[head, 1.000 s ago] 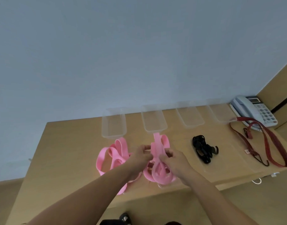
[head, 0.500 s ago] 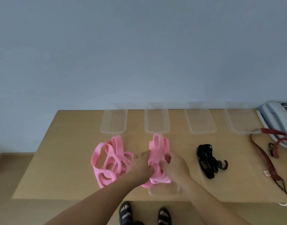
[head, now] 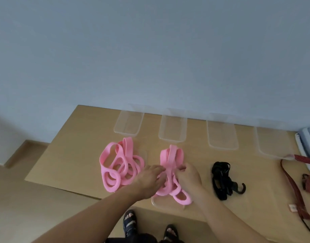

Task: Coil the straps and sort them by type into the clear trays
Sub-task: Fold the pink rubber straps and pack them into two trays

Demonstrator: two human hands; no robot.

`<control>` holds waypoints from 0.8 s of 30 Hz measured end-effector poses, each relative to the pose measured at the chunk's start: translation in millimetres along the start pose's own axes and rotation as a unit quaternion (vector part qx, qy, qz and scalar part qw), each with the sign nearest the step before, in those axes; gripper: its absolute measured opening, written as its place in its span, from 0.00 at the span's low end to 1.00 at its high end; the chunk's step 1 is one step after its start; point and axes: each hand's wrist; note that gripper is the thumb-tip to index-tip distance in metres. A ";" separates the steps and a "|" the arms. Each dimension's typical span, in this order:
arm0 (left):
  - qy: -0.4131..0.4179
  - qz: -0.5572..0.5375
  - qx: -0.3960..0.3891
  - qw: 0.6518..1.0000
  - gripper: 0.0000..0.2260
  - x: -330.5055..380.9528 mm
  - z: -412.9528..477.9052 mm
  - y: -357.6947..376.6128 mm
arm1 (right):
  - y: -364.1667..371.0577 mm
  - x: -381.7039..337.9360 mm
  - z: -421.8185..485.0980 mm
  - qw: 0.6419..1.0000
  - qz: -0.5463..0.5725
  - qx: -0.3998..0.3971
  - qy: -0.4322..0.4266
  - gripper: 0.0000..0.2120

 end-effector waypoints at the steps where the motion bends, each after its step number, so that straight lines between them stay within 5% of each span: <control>1: 0.009 0.023 -0.021 0.999 0.23 -0.3 -1.1 1.5 | -1.1 3.1 0.2 1.000 -0.017 -0.001 -0.001 0.02; 5: 0.023 0.100 -0.049 0.994 0.30 1.3 -2.3 7.5 | -8.0 10.0 -2.4 0.996 -0.086 -0.019 -0.022 0.03; 10: 0.043 0.167 0.006 0.985 0.34 -0.3 -3.9 16.4 | -14.6 16.3 -6.3 0.989 -0.128 -0.068 -0.036 0.07; 17: 0.029 0.145 -0.040 0.988 0.35 -2.3 -1.0 13.5 | -14.5 2.9 -8.6 0.991 0.091 -0.089 0.041 0.04; 21: 0.023 0.146 -0.045 0.988 0.34 1.1 -2.2 11.1 | -18.6 19.4 -18.1 0.977 -0.177 -0.072 -0.091 0.05; 24: 0.016 0.141 -0.049 0.989 0.32 4.8 -5.0 7.4 | -13.3 23.2 -25.4 0.879 -0.423 0.026 -0.218 0.11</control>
Point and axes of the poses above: each hand's wrist, its own z-axis towards the middle knuckle, its own y-axis out of the palm, x = y × z, and after that the axes turned 10 degrees about z, right-handed
